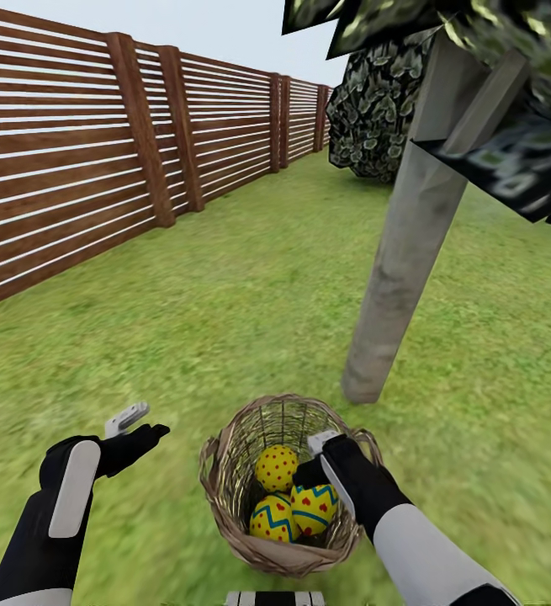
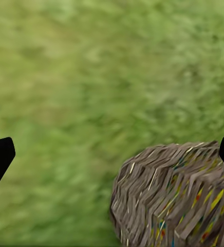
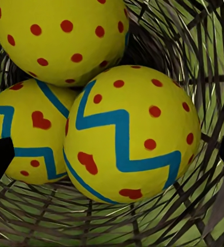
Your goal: Take the three Easter eggs out of the wicker basket on the lawn in the garden, then place them on the lawn next to a single tree (choose any tree) so that all three eggs are next to the same tree and none are left in the basket.
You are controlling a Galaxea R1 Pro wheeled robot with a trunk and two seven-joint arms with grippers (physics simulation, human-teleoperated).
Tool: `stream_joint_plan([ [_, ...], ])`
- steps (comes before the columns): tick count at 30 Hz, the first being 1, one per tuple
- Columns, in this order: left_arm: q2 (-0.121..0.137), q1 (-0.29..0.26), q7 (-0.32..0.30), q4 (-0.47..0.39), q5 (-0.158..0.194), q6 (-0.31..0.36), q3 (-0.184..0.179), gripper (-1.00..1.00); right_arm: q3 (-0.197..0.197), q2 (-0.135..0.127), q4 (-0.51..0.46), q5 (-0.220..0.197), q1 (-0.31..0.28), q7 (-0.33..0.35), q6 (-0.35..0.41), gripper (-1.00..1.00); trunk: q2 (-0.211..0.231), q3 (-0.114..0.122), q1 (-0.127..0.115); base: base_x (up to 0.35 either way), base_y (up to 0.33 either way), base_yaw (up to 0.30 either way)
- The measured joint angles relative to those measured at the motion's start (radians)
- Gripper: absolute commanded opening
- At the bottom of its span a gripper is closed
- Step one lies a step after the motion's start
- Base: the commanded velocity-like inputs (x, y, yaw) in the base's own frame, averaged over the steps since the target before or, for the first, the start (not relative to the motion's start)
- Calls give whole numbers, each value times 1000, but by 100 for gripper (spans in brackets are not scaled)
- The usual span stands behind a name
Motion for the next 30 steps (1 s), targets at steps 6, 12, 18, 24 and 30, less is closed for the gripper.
stream_joint_plan([
  [6, 0, 0, 0, 0, -1, 0, 0, 100, -43, 1, 8, -2, 0, 0, 0, 100, -1, -23, 3, 0, 0, 0],
  [12, 0, 1, -8, 0, 3, -1, 0, 100, -59, 12, -1, -12, -11, 12, -1, 100, -2, -39, 4, -5, 13, 0],
  [18, 1, -6, -9, 3, 24, 0, -1, 100, -54, 12, -5, -37, -38, 48, 3, 100, -2, -39, 5, 0, 246, 0],
  [24, 0, -6, -9, 2, 24, 0, -3, 100, -55, 14, -2, -67, -38, 30, 3, 100, -2, -39, 5, 0, 59, 0],
  [30, 1, -6, -9, 2, 24, 0, -3, 100, -59, 21, -5, -264, -38, -165, 1, 100, -2, -39, 4, 0, 1, 0],
])
